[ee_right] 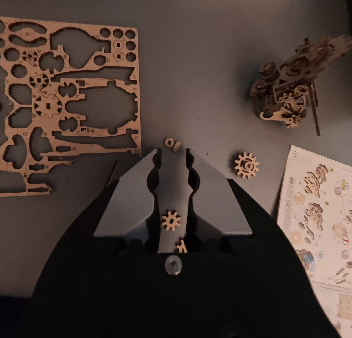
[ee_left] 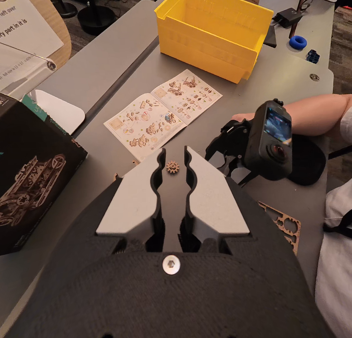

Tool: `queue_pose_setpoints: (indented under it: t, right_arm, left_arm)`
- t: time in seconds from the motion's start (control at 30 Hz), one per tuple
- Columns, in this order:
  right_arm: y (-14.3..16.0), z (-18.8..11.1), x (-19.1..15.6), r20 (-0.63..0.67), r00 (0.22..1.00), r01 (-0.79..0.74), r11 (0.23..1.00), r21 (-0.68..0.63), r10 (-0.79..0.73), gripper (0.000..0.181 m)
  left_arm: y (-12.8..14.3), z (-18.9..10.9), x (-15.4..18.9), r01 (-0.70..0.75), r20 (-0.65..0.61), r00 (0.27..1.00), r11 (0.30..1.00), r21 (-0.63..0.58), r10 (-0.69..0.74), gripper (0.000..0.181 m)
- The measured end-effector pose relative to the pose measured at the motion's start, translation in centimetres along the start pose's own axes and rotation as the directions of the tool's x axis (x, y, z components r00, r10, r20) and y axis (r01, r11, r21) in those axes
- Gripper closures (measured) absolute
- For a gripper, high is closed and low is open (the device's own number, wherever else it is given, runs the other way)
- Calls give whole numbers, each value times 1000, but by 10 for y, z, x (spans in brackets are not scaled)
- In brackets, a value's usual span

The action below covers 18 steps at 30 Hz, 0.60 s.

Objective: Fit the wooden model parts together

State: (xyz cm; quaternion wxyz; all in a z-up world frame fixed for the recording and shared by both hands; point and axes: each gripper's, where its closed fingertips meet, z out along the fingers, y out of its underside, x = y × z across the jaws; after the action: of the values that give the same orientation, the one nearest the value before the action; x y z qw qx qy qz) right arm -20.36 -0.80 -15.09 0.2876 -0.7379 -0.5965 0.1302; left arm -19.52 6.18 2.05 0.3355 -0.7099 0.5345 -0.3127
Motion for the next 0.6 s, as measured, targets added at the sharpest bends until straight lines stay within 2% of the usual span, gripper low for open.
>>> queue_pose_setpoints:
  t: [0.07, 0.33, 0.53, 0.6]
  right_arm:
    - [0, 1, -2, 40, 999, -28, 999, 28, 27, 158]
    - [2, 4, 8, 20, 997, -74, 996, 43, 73, 160]
    - [0, 7, 7, 24, 995, -95, 994, 47, 94, 168]
    - [0, 7, 7, 23, 994, -104, 993, 56, 103, 177]
  left_arm:
    - [0, -1, -1, 1, 7, 1000, 1000, 0, -1, 164]
    - [-1, -2, -1, 3, 5, 1000, 1000, 4, -3, 164]
    - [0, 1, 2, -2, -3, 1000, 1000, -4, 1, 164]
    - [0, 1, 3, -1, -7, 1000, 1000, -1, 1, 164]
